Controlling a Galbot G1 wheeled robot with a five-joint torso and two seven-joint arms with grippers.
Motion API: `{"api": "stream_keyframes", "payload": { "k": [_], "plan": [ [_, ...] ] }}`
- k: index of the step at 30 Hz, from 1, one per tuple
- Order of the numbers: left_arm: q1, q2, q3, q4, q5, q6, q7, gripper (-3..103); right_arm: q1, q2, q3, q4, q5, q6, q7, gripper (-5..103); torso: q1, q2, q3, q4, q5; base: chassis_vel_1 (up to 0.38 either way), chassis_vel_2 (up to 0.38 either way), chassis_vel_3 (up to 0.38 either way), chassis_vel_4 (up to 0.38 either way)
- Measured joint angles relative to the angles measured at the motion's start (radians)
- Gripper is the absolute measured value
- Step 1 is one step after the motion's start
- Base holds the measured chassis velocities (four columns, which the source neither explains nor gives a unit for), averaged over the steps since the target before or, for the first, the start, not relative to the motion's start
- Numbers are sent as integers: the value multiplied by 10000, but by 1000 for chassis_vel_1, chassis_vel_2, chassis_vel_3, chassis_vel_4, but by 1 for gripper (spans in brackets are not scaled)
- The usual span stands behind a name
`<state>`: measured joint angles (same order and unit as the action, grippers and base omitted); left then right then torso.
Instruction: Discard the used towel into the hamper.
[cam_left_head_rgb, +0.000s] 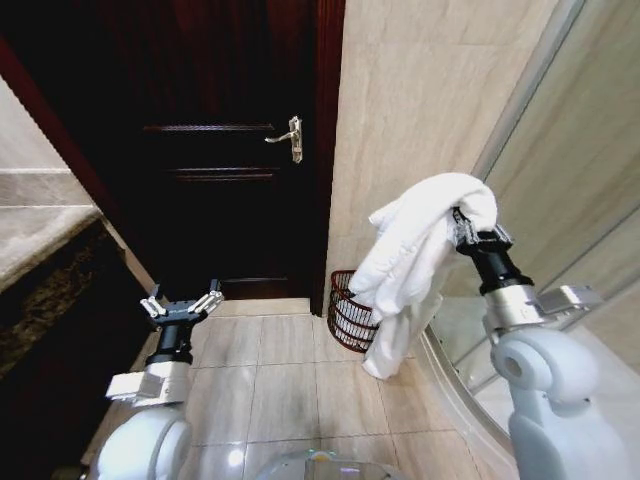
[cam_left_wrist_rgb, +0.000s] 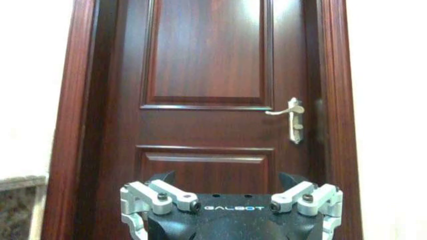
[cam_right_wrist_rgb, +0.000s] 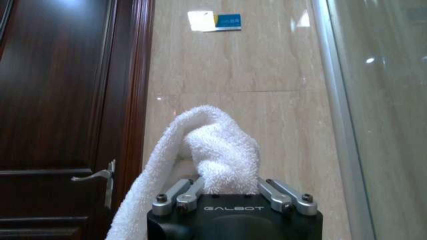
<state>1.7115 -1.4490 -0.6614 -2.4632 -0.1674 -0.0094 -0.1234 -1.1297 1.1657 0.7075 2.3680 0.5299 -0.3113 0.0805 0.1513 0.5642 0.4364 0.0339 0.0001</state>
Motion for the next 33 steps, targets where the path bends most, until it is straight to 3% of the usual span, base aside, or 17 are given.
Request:
{"api": "stream_keyframes", "payload": {
  "k": [5,33],
  "plan": [
    [38,-63,301,54,163,-16,-5,100,264,-183,3,29,184,-160,142,19,86,217,127,0,0,0,0,0,0],
    [49,36,132,68,-152,16,294,100,675,-413,181,252,141,-647,741,19,591,1415,818,0,-1,0,0,0,0]
  ]
}}
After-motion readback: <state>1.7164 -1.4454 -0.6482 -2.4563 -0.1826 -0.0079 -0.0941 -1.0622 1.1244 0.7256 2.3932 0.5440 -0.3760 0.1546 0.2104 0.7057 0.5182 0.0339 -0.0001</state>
